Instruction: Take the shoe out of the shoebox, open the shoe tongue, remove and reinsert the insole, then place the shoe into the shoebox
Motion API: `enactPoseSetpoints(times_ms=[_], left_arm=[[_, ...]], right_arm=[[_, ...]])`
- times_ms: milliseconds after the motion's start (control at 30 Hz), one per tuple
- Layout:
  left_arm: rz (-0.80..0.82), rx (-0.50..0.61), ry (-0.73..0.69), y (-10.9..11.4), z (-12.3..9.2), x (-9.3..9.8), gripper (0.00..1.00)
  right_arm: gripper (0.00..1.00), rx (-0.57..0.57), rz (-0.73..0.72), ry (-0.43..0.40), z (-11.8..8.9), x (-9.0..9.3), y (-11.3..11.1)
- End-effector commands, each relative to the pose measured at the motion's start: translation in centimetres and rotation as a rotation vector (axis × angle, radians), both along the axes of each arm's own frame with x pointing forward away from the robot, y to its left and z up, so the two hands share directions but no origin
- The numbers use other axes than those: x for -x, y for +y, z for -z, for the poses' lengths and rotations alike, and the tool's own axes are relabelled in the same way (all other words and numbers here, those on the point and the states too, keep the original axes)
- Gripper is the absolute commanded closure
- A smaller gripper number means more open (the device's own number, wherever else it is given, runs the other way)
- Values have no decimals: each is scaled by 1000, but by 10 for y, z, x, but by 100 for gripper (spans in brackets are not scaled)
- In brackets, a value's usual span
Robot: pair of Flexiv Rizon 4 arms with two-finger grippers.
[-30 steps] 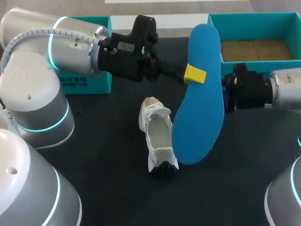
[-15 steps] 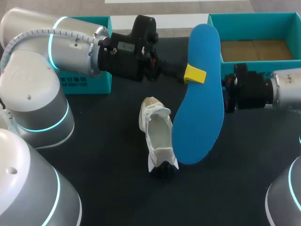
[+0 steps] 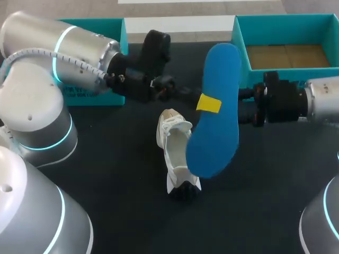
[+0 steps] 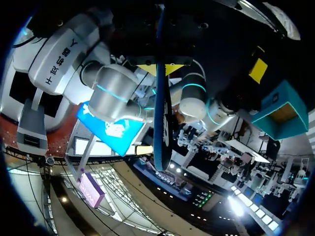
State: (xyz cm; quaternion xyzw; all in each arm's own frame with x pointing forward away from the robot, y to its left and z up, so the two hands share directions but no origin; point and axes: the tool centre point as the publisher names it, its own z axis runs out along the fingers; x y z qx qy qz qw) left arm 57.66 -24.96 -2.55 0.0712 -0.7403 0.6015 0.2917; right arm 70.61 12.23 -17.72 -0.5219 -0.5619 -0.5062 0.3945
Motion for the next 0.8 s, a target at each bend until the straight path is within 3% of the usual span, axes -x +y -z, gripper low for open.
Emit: enactPoseSetpoints(times_ms=[33,233,467,533,800], left_arm=[[-85,109,-149,10,11,8,100],[-124,287,-380,16,28,-7,100],[-83,396,-736,22,37,-31,100],[-104,383,-751,24,37,-38,100],[-104,383,-751,24,37,-38,100]], right_arm=[[0,2,2,0,0,0,2],[0,2,2,0,0,0,2],[0,2,2,0,0,0,2],[0,2,2,0,0,0,2],[0,2,2,0,0,0,2]])
